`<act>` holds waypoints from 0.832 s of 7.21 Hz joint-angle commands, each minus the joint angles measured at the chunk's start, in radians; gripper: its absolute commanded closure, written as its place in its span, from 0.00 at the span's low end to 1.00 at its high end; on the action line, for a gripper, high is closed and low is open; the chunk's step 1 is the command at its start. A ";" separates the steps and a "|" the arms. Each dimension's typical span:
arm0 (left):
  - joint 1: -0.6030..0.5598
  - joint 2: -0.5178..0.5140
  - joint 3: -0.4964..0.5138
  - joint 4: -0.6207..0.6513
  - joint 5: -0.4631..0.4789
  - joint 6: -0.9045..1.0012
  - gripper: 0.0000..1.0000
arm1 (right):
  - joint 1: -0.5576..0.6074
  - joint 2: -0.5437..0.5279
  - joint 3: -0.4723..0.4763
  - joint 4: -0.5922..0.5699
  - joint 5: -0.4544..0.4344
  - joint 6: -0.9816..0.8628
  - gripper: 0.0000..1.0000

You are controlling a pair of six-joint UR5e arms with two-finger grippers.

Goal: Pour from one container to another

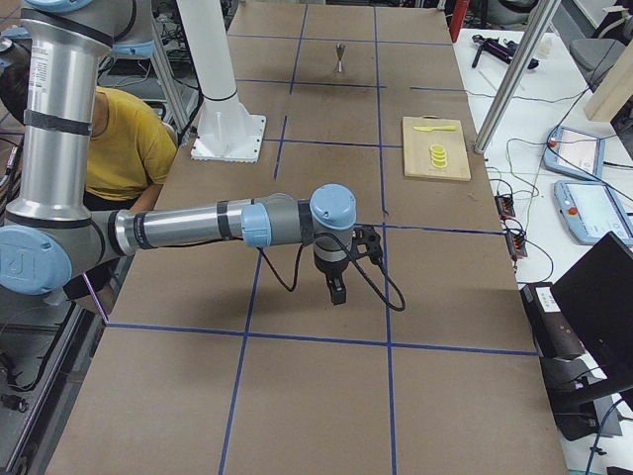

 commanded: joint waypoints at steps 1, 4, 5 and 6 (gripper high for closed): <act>-0.003 -0.001 -0.015 -0.004 0.000 0.001 0.00 | 0.001 -0.003 -0.010 0.000 -0.005 -0.003 0.00; 0.001 -0.017 -0.008 -0.004 0.000 0.001 0.00 | 0.001 0.000 -0.001 -0.002 0.003 -0.005 0.00; 0.000 -0.016 -0.006 -0.004 0.000 0.001 0.00 | 0.001 -0.002 -0.001 -0.001 0.008 -0.005 0.00; 0.000 -0.014 -0.011 -0.004 0.000 -0.001 0.00 | 0.001 0.000 -0.001 0.000 0.009 -0.003 0.00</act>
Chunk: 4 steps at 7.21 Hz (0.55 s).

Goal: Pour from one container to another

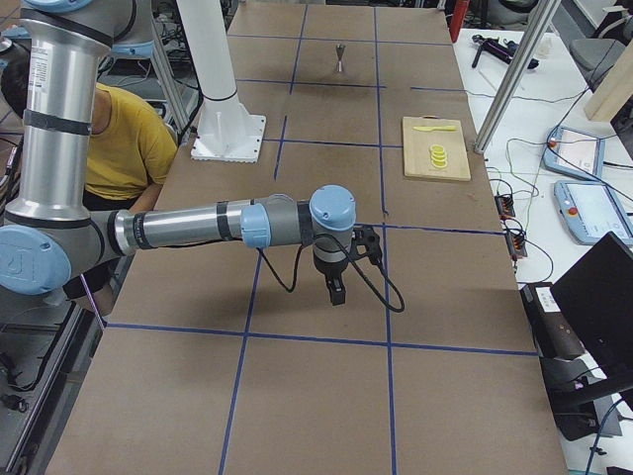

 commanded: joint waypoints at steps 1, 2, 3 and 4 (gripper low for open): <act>0.000 0.001 -0.002 0.000 0.000 0.000 0.00 | 0.000 -0.001 0.002 0.002 0.003 0.001 0.00; 0.000 0.001 -0.002 0.000 0.000 0.000 0.00 | 0.000 0.001 0.002 0.002 0.003 0.001 0.00; 0.000 0.001 -0.002 0.000 0.000 0.000 0.00 | 0.000 0.002 0.004 0.002 0.003 0.001 0.00; 0.000 -0.001 -0.004 0.000 0.000 0.000 0.00 | 0.000 0.002 0.008 0.002 0.003 0.001 0.00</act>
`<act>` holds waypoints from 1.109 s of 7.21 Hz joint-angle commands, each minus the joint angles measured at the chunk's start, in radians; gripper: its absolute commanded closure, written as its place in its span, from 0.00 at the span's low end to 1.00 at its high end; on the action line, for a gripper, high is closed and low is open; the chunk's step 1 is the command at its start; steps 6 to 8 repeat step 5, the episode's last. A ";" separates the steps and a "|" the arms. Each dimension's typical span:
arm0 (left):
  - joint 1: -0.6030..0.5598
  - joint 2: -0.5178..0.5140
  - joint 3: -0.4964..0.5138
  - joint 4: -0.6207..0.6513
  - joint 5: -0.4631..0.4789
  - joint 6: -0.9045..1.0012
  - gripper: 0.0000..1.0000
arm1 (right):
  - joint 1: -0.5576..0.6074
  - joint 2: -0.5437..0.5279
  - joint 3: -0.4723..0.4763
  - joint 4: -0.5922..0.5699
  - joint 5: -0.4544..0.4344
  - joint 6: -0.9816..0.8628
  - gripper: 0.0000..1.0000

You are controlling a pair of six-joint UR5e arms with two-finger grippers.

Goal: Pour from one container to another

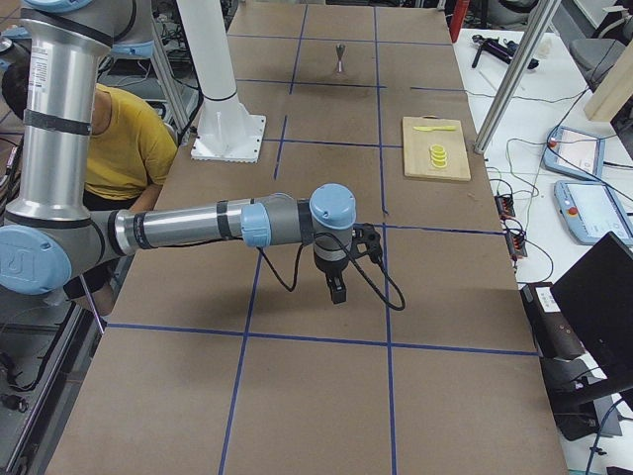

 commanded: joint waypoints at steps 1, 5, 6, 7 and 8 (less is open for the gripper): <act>0.001 -0.001 -0.001 0.002 0.000 0.000 0.00 | 0.000 0.001 0.005 0.000 0.000 0.000 0.00; 0.005 -0.003 -0.012 0.002 -0.002 0.000 0.00 | 0.000 0.008 0.005 0.000 0.002 0.005 0.00; 0.005 -0.003 -0.012 0.002 -0.002 0.000 0.00 | 0.000 0.008 0.005 0.000 0.002 0.005 0.00; 0.005 -0.003 -0.012 0.002 -0.002 0.000 0.00 | 0.000 0.008 0.005 0.000 0.002 0.005 0.00; 0.005 -0.003 -0.012 0.002 -0.002 0.000 0.00 | 0.000 0.008 0.005 0.000 0.002 0.005 0.00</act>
